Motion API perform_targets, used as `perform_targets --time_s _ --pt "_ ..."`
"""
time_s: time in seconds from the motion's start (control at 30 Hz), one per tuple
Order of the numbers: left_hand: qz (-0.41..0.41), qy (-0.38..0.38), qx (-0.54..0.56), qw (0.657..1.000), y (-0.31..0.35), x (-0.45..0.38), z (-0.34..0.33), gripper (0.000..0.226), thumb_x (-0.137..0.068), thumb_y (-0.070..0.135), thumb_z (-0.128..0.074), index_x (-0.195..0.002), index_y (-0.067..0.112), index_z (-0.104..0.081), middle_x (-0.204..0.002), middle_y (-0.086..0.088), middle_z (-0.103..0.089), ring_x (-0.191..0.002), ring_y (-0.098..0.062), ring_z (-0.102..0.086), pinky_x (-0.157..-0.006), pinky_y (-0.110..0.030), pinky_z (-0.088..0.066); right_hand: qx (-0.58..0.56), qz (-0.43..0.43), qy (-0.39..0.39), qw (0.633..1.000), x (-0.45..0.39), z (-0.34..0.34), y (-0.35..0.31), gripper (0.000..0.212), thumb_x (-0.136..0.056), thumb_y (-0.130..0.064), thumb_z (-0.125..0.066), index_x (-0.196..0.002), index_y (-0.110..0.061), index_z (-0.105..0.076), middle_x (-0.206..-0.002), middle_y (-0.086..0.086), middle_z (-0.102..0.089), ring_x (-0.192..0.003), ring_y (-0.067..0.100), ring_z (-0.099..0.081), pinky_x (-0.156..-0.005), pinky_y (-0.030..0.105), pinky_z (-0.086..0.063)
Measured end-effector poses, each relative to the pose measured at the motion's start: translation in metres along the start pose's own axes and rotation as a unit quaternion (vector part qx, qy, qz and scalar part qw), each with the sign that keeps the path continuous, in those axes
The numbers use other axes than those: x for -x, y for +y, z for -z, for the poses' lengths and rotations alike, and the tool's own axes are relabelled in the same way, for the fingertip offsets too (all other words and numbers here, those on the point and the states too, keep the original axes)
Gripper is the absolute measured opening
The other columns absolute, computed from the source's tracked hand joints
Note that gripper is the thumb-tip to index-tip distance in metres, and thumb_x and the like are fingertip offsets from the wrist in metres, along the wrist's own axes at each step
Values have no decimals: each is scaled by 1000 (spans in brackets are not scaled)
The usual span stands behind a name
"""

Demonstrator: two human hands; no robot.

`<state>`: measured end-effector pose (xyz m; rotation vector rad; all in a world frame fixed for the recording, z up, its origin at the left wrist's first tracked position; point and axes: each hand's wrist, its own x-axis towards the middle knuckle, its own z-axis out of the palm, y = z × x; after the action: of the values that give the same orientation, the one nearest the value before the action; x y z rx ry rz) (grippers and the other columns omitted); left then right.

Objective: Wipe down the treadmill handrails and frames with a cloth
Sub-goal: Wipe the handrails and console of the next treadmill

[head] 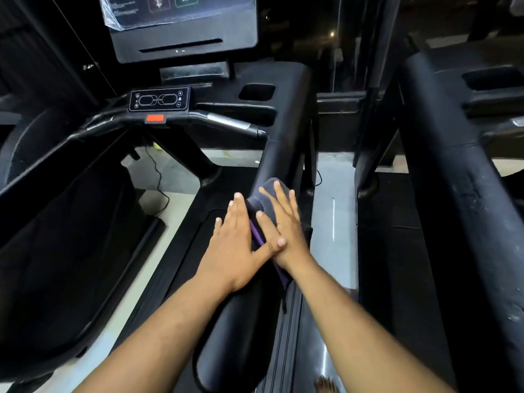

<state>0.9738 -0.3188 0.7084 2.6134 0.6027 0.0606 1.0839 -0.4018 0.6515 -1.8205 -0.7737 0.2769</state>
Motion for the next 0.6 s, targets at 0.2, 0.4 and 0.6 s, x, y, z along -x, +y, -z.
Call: perform_targets --time_s 0.2,0.4,0.6 --pt "0 -3 -37 999 7 -44 5 136 -63 106 -12 -162 17 17 -172 0 16 -158 -13 14 -129 -47 1 126 -17 -30 991 -140 31 3 50 -105 -46 -46 -154 -45 -37 -171 -20 -6 -158 14 11 -116 75 -10" --pt "-3 -3 -42 999 7 -55 2 136 -63 106 -14 -162 18 18 -171 2 20 -156 -8 18 -130 -43 0 3 31 -9 999 -70 16 22 59 -96 -46 -51 -152 -51 -34 -169 -24 -11 -157 5 11 -122 68 -3" --pt "-8 -16 -73 997 7 -57 2 135 -64 106 -12 -162 18 17 -171 0 19 -157 -13 16 -130 -46 -1 -72 -19 67 995 -146 31 49 58 -100 -39 -54 -156 -36 -40 -172 -9 -14 -159 17 -2 -128 50 -8"
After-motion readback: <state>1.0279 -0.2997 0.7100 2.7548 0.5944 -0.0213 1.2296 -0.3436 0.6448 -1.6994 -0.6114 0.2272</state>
